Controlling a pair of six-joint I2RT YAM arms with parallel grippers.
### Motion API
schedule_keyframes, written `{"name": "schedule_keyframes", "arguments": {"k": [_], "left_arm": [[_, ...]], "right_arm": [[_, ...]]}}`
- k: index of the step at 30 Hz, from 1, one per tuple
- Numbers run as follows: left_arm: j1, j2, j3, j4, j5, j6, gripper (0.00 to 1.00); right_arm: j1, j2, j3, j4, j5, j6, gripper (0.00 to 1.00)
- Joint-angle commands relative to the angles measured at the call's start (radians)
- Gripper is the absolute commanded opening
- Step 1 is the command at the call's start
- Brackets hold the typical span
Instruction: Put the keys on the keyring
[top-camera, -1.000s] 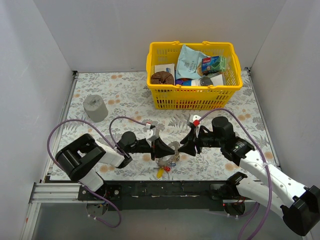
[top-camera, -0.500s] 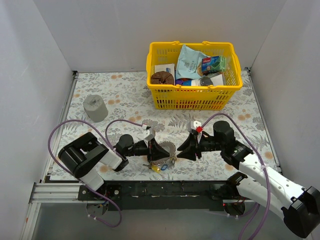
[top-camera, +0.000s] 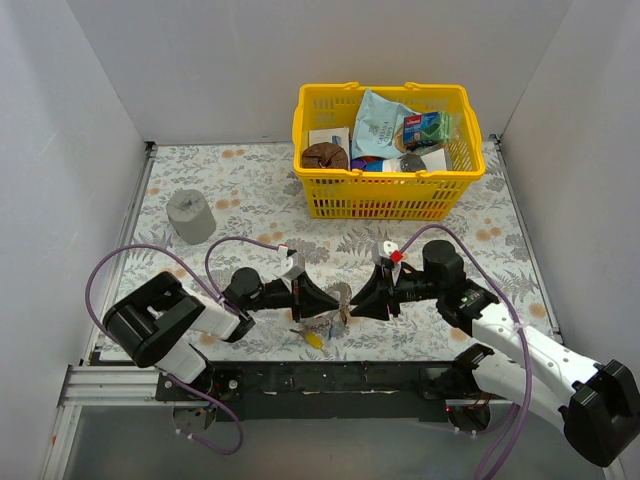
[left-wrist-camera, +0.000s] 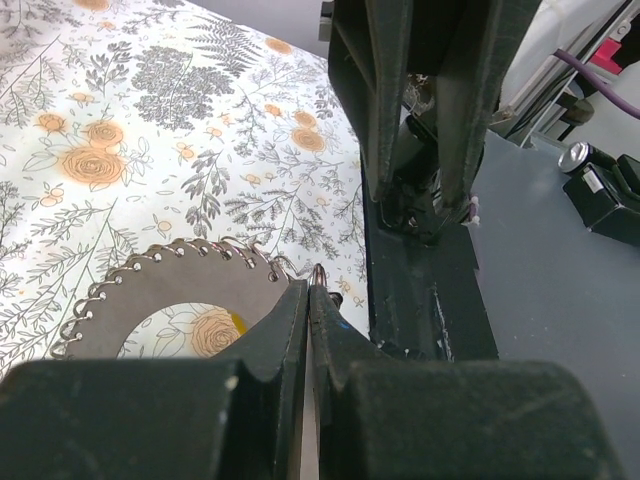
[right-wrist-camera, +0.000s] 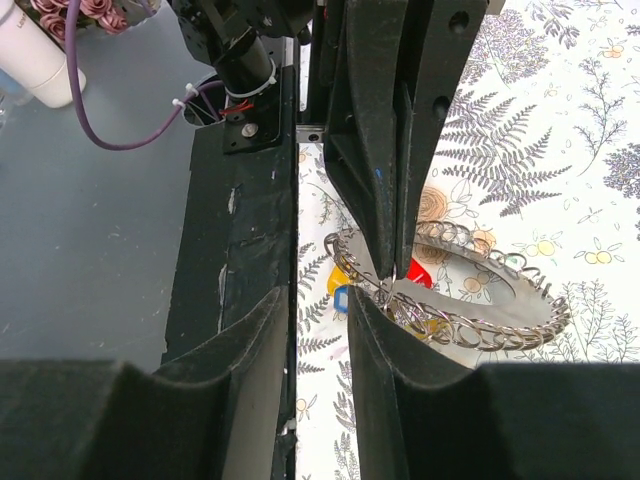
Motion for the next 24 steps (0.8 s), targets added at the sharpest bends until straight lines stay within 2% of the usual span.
{"name": "schedule_keyframes", "arguments": {"k": [1, 24], "left_arm": [[0.007, -0.053, 0.019, 0.530, 0.034, -0.007, 0.00], [0.025, -0.100, 0.033, 0.528, 0.071, -0.035, 0.00]], "right_arm": [[0.002, 0.006, 0.006, 0.073, -0.013, 0.006, 0.37], [0.002, 0.075, -0.024, 0.135, -0.073, 0.015, 0.29]]}}
